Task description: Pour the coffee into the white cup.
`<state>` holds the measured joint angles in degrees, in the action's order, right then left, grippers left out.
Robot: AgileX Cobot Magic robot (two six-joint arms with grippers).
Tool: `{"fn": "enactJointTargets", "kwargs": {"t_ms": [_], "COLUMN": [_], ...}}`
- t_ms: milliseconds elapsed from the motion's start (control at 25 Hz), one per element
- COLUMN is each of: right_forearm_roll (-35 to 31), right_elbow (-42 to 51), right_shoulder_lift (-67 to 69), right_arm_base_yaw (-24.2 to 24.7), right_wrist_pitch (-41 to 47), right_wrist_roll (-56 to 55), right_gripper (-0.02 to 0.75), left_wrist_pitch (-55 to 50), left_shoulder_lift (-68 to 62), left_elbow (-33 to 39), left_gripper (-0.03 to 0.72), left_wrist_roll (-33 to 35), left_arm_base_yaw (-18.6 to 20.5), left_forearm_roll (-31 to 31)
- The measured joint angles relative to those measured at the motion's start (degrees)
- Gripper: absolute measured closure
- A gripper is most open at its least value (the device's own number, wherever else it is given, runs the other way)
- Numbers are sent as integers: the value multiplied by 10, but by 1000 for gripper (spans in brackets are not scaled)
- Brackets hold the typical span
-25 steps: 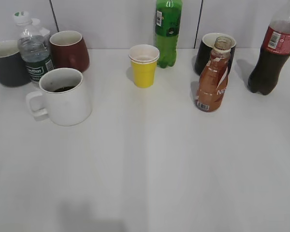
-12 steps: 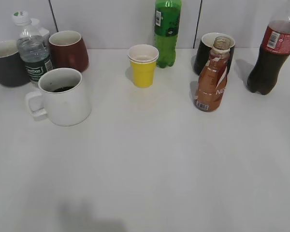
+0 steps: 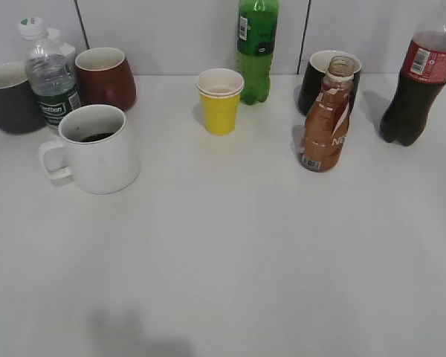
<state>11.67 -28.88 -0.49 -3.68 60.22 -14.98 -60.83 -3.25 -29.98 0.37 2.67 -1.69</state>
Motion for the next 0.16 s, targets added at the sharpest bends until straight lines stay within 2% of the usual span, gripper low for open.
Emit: {"fn": "enactJointTargets", "kwargs": {"t_ms": [160], "right_forearm_roll": [0], "right_elbow": [0], "right_shoulder_lift": [0], "right_arm_base_yaw": [0], "right_wrist_pitch": [0], "right_wrist_roll": [0], "right_gripper": [150], "left_wrist_pitch": [-1], "left_shoulder_lift": [35], "left_elbow": [0], "left_gripper": [377], "left_wrist_roll": [0], "left_arm_base_yaw": [0], "left_forearm_roll": [0]}}
